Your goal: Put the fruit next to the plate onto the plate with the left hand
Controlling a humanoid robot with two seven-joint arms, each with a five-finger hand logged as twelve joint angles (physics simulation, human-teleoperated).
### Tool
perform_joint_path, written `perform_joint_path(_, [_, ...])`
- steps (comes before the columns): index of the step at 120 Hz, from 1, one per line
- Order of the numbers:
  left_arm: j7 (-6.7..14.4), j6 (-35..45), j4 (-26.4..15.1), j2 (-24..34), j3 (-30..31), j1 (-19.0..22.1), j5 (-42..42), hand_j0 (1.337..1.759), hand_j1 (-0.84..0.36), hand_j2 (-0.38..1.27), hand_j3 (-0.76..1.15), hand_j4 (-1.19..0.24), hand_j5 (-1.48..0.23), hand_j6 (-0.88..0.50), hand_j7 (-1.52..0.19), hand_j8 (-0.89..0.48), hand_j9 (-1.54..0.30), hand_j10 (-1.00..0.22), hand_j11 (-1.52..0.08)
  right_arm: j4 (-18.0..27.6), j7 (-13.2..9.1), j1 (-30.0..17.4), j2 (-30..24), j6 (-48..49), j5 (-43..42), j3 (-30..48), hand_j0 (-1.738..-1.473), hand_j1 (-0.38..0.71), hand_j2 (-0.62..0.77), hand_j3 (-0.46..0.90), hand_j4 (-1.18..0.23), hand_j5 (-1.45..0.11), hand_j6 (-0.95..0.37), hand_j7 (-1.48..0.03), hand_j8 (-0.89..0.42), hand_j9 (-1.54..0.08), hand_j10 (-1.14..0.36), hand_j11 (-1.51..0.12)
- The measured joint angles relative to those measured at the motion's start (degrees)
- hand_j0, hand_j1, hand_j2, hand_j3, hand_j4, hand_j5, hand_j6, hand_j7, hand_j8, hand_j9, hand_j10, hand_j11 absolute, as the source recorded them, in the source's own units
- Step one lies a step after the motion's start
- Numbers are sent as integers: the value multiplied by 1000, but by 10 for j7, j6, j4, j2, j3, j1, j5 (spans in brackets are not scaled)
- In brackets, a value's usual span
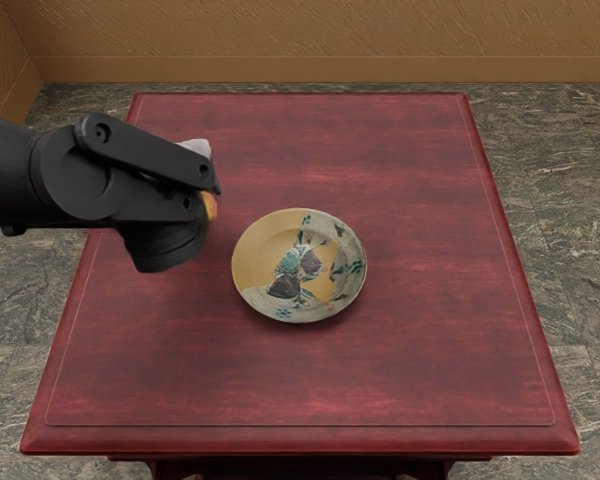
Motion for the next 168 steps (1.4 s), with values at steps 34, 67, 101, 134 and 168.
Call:
perform_joint_path(34, [1, 0, -60, 28, -33, -55, -11, 1656, -313, 487, 0, -705, -973, -461, -960, -471, -949, -717, -949, 0, 0, 0, 0, 0, 0, 0, -1658, -305, -7, 0, -37, -47, -37, -47, -37, -47, -37, -47])
perform_joint_path(67, [1, 0, -90, 39, -90, -76, -14, 1657, -344, 540, 0, -696, -988, -444, -961, -455, -947, -717, -947, 0, 0, 0, 0, 0, 0, 0, -1658, -305, -7, 0, -37, -47, -37, -47, -37, -47, -37, -47])
perform_joint_path(101, [0, -1, -99, 31, -160, -63, -16, 1658, -412, 655, 0, -689, -1000, -423, -970, -429, -944, -716, -945, 0, 0, 0, 0, 0, 0, 0, -1658, -305, -7, 0, -37, -47, -37, -47, -37, -47, -37, -47])
perform_joint_path(134, [1, -40, -101, 32, -182, -61, -30, 1658, -249, 385, 0, -530, -737, -400, -727, -402, -712, -543, -712, 0, 0, 0, 0, 0, 0, 0, -1658, -305, -7, 0, -37, -47, -37, -47, -37, -47, -37, -47])
perform_joint_path(168, [1, -134, -83, 125, -191, -78, -45, 1658, -25, 135, 0, -321, -428, -288, -426, -289, -422, -324, -422, 0, 0, 0, 0, 0, 0, 0, -1658, -305, -7, 0, -37, -47, -37, -47, -37, -47, -37, -47])
